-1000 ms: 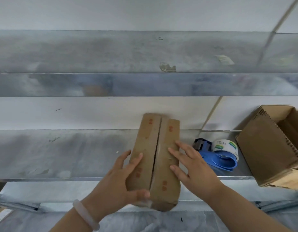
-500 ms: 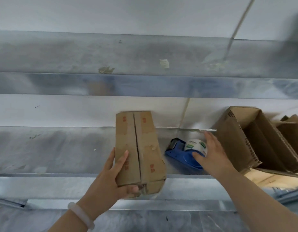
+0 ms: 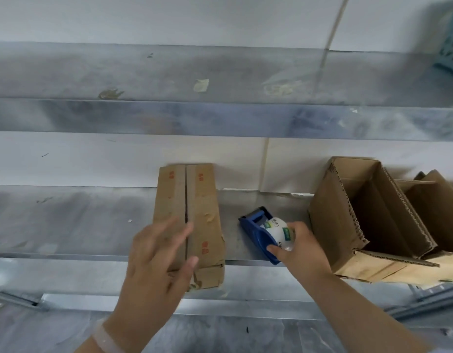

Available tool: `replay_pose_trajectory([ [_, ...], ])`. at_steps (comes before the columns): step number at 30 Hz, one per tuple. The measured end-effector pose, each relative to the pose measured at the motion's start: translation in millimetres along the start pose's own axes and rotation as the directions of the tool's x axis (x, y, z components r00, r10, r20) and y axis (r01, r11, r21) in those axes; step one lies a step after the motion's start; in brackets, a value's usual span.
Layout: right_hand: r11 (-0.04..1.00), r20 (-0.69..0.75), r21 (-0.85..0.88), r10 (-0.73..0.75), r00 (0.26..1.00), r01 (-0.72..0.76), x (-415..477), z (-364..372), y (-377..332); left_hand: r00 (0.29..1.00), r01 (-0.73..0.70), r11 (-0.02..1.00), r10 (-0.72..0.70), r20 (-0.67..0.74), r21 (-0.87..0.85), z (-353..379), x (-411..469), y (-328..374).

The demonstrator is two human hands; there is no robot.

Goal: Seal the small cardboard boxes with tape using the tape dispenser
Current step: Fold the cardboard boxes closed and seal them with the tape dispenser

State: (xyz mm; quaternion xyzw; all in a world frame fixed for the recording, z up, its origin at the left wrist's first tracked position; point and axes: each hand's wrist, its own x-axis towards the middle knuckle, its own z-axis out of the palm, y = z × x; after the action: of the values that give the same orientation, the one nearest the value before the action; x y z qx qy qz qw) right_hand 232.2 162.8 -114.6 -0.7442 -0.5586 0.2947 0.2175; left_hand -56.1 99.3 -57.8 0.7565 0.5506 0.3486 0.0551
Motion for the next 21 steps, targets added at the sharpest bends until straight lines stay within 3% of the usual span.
replay_pose_trajectory([
  [2, 0.997, -0.039, 0.070, -0.005, 0.999, 0.008, -10, 0, 0, 0.985, -0.132, 0.986, 0.142, 0.099, -0.098, 2, 10, 27],
  [3, 0.995, -0.073, 0.098, -0.028, 0.997, 0.035, -16, -2, -1, 0.972, -0.124, 0.978, 0.154, 0.179, -0.168, 6, 15, 40],
  [4, 0.989, -0.117, 0.118, -0.069, 0.991, 0.083, -22, -4, -3, 0.955, -0.050, 0.967, 0.120, 0.272, -0.250, 11, 19, 51],
  [6, 0.965, -0.243, 0.104, -0.210, 0.947, 0.241, -35, -10, -8, 0.889, 0.248, 0.896, -0.058, 0.455, -0.369, 27, 29, 70],
  [8, 0.923, -0.357, 0.032, -0.348, 0.867, 0.383, -46, -15, -14, 0.771, 0.548, 0.712, -0.228, 0.594, -0.439, 45, 39, 81],
  [9, 0.902, -0.403, -0.011, -0.400, 0.823, 0.433, -49, -17, -16, 0.737, 0.626, 0.616, -0.267, 0.621, -0.477, 52, 45, 87],
  [14, 0.819, -0.521, -0.163, -0.545, 0.657, 0.550, -59, -18, -14, 0.735, 0.675, 0.349, -0.396, 0.551, -0.650, 68, 58, 114],
  [19, 0.700, -0.433, -0.058, -0.660, 0.614, 0.712, -56, -36, -10, 0.753, 0.643, 0.290, -0.407, 0.517, -0.709, 66, 58, 112],
  [21, 0.711, -0.461, 0.085, -0.593, 0.660, 0.698, -56, -51, -15, 0.771, 0.621, 0.255, -0.368, 0.519, -0.741, 59, 60, 107],
])
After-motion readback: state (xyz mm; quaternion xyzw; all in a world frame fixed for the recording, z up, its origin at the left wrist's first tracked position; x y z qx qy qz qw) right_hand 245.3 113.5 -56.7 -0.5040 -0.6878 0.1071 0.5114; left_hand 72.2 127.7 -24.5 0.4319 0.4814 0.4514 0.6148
